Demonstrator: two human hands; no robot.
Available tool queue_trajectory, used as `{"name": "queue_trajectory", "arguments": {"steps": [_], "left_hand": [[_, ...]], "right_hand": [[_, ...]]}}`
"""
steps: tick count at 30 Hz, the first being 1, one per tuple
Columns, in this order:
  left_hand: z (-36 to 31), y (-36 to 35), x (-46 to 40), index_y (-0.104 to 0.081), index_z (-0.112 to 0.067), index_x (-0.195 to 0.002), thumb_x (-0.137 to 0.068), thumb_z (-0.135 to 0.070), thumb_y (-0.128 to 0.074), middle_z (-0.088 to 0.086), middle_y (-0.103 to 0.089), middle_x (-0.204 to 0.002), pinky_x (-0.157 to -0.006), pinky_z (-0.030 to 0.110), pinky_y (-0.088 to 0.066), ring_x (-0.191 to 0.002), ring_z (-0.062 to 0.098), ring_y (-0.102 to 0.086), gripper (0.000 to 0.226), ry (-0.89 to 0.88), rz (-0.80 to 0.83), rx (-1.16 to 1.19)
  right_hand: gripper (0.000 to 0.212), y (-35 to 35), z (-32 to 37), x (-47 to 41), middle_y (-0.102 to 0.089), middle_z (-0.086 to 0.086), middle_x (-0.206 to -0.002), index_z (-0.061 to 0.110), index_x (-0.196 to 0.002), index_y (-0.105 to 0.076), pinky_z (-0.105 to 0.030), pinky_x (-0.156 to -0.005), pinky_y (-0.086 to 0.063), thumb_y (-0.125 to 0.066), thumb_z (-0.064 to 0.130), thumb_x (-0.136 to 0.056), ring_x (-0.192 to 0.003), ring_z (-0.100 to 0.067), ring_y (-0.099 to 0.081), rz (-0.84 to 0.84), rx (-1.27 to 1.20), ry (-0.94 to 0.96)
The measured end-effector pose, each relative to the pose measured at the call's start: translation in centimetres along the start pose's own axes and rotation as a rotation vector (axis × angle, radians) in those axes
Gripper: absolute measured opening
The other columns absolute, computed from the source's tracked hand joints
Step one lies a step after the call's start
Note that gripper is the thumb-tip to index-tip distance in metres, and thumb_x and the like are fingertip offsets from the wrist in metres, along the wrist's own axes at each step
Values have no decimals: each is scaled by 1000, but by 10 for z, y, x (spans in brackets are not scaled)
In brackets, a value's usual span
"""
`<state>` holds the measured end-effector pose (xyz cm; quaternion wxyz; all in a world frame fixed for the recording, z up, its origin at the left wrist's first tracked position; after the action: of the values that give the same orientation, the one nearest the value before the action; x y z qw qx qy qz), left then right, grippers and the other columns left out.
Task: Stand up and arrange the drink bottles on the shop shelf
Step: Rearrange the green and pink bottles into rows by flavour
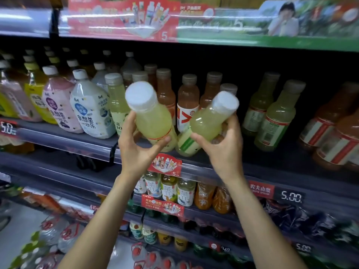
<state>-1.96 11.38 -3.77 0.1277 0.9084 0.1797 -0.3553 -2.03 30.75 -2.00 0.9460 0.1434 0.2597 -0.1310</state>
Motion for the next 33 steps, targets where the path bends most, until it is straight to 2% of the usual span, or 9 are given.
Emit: {"name": "queue_trajectory", "arguments": {"steps": [2, 5, 8, 11, 13, 19, 23, 29, 33], "left_hand": [[-22, -12, -1, -41, -7, -136, -68, -36, -81, 14, -54, -131, -90, 43, -54, -119, 26, -56, 85, -10, 61, 35], [-48, -39, -1, -42, -11, -139, -67, -35, -83, 5, -56, -132, -96, 48, -49, -120, 21, -55, 86, -16, 203, 85], [-61, -79, 5, -41, -19, -137, -67, -37, -82, -6, -56, -132, -101, 36, -46, -122, 10, -53, 84, -20, 337, 115], [-65, -129, 14, -38, -30, -133, -68, -35, -84, -19, -54, -126, -99, 31, -47, -118, 2, -54, 80, 4, 421, 133], [-58, -160, 18, -37, -31, -133, -68, -28, -85, -26, -52, -121, -97, 25, -47, -113, -6, -53, 81, 54, 423, 137], [-39, -212, 20, -25, -19, -148, -80, -16, -76, 2, -57, -132, -95, 27, -47, -115, 13, -56, 84, 108, 402, 87], [-33, -224, 17, -15, -17, -150, -86, -12, -68, 8, -45, -144, -105, 36, -42, -128, 22, -48, 84, 67, 410, 56], [-29, -229, 12, -10, -23, -151, -89, -19, -68, -3, -44, -145, -101, 16, -39, -128, 7, -46, 85, 72, 453, 79], [-26, -230, 12, 0, -25, -152, -90, -24, -66, -14, -42, -138, -95, 6, -33, -120, -7, -41, 91, 166, 496, 84]], "right_hand": [[76, 33, 5, 2, -56, 0, -122, 19, -126, -46, -29, -95, -47, -82, 43, -64, -114, -11, -54, -36, -39, -14], [64, 87, 8, 0, -61, 6, -115, 18, -121, -51, -17, -88, -47, -79, 35, -66, -106, -3, -58, -109, -44, -8], [58, 130, -3, -6, -62, 4, -114, 16, -120, -53, -9, -84, -43, -81, 27, -70, -101, -1, -58, -219, 46, -27], [61, 162, -21, -11, -59, 1, -117, 20, -120, -50, -20, -92, -43, -83, 30, -70, -109, -12, -55, -312, 179, -49], [65, 174, -31, -18, -58, 8, -112, 18, -122, -49, -17, -90, -42, -84, 28, -68, -107, -10, -54, -342, 222, -78], [76, 181, -57, -31, -60, 14, -97, 19, -126, -44, -4, -72, -42, -87, 18, -63, -92, -7, -58, -269, 266, -125], [77, 170, -63, -36, -62, 2, -114, 19, -126, -47, -21, -84, -49, -89, 24, -61, -102, -13, -60, -200, 334, -47], [77, 148, -62, -47, -54, -2, -123, 17, -130, -45, -22, -82, -41, -84, 34, -66, -106, -8, -50, -159, 405, -12], [75, 149, -67, -49, -52, -4, -125, 17, -133, -40, -26, -76, -43, -79, 36, -72, -107, -18, -54, -199, 519, -15]]}}
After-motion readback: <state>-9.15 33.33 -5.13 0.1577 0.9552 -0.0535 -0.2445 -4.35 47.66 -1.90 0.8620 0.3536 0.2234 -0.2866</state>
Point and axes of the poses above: each hand's wrist, its own x-axis away from the middle knuckle, its own y-axis out of the back of the hand, z = x × y, the point moved 1 cm from there along -x, towards the middle knuckle
